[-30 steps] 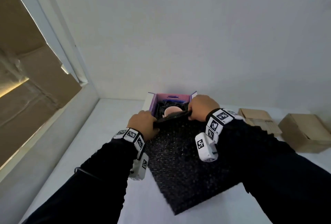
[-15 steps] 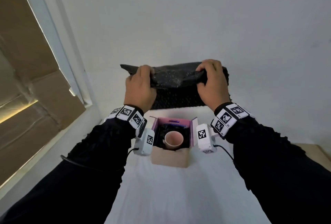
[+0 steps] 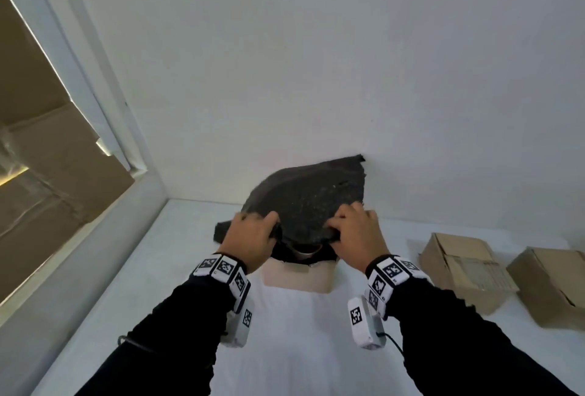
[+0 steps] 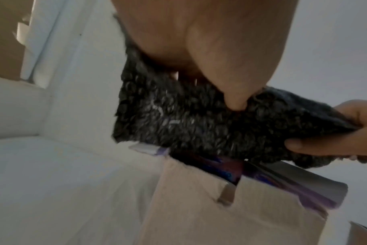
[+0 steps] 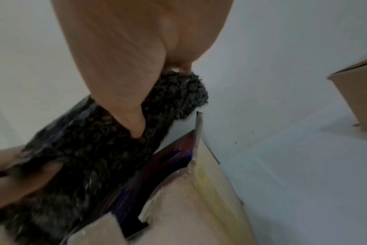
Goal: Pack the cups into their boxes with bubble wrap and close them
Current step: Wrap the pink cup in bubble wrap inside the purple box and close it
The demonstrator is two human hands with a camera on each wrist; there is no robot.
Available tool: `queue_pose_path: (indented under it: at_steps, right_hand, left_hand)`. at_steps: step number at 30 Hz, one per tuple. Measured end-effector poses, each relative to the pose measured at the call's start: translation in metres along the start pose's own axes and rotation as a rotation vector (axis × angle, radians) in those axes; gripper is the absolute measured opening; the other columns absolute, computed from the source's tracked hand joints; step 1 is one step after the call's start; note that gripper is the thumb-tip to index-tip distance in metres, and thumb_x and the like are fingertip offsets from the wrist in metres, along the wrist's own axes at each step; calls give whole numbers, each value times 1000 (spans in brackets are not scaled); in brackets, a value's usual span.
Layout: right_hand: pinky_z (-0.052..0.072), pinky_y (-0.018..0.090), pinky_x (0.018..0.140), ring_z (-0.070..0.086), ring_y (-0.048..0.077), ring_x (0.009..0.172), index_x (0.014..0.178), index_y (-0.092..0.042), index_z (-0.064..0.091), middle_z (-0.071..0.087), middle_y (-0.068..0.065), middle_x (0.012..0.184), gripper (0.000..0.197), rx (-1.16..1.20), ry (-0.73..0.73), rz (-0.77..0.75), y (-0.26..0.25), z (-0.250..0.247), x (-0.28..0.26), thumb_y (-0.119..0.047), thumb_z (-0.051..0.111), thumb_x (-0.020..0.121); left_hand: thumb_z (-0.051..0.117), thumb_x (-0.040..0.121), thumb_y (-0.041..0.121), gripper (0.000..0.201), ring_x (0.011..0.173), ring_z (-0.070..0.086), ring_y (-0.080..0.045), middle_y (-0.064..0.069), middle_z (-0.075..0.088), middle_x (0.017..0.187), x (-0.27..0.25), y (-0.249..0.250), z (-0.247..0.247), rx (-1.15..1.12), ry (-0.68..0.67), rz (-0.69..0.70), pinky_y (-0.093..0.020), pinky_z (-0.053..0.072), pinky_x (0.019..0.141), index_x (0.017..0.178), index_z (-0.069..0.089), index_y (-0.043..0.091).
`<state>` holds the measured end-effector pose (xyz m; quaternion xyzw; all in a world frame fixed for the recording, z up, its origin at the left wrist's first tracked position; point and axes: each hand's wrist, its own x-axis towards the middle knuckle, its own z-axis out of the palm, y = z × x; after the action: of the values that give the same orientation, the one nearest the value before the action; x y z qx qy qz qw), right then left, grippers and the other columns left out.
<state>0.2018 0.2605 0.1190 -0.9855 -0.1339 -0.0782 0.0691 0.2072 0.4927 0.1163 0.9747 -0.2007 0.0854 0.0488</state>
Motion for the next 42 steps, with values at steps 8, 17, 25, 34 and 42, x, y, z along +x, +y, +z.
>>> queue_pose_path:
  at_steps: [8,17,25,34,42]
  right_hand:
    - [35,33,65,54,29,75,105,-19,44,65,9,89,17,55,-370,-109,-12,18,2,-18,48,88]
    - [26,34,81,54,25,90,98,-12,61,66,10,106,46,-32,-587,-151,-23,34,14,-35,21,100]
    - [22,41,101,47,27,115,114,-13,61,55,12,125,46,-154,-669,-97,-24,46,22,-36,25,99]
    - [24,43,94,56,25,103,110,-26,54,67,-1,99,21,-21,-420,-83,-27,46,18,-30,49,90]
    - [28,37,91,63,24,89,100,-21,56,69,1,91,21,-107,-273,-180,-24,46,7,-39,47,96]
  left_hand:
    - [31,95,31,29,84,60,-36,-14,67,93,11,10,28,49,-395,148,-35,40,72,110,47,13]
    - [43,92,31,29,108,53,-29,-8,62,114,30,15,27,266,-548,158,-37,36,92,107,66,21]
    - [60,54,85,99,101,56,-31,-7,42,122,-3,-17,23,-73,-252,-573,-38,50,75,126,30,24]
    - [73,81,19,22,91,60,-20,1,66,97,2,-5,6,-449,170,-326,-24,41,76,101,64,19]
    - [40,97,25,29,99,60,-31,-10,65,104,11,20,40,113,-426,-3,-36,45,74,101,66,13]
